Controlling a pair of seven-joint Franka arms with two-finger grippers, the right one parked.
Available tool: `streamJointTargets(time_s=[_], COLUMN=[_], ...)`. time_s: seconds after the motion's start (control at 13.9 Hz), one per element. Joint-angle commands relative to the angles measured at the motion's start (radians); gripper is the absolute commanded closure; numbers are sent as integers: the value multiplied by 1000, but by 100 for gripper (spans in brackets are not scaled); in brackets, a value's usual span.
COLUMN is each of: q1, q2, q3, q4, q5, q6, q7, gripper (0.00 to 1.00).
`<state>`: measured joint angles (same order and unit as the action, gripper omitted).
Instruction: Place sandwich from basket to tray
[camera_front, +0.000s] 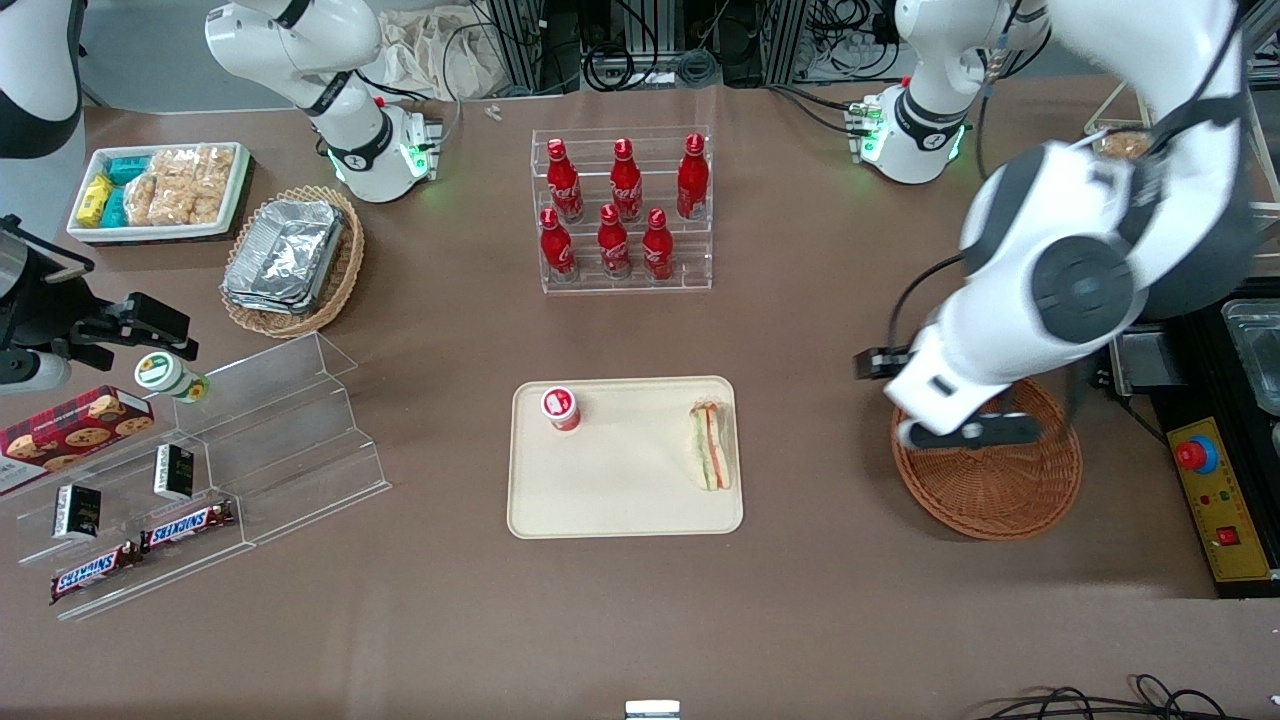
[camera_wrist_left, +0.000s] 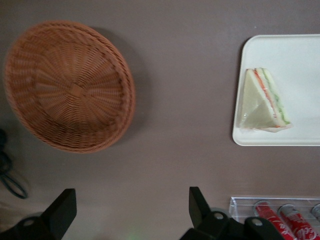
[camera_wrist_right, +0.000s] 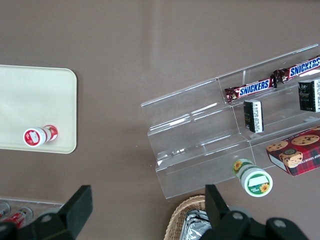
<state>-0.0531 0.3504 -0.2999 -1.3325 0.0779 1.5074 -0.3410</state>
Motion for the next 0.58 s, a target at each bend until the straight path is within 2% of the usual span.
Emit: streamJointTargets(time_s=[0.0, 0.5], q1=[97, 237], q2=[-93, -103], q3=[-2, 10], q4=[-27, 73], q5=[-1, 0], q6=[-30, -142], q7=[127, 140], gripper=[0, 0])
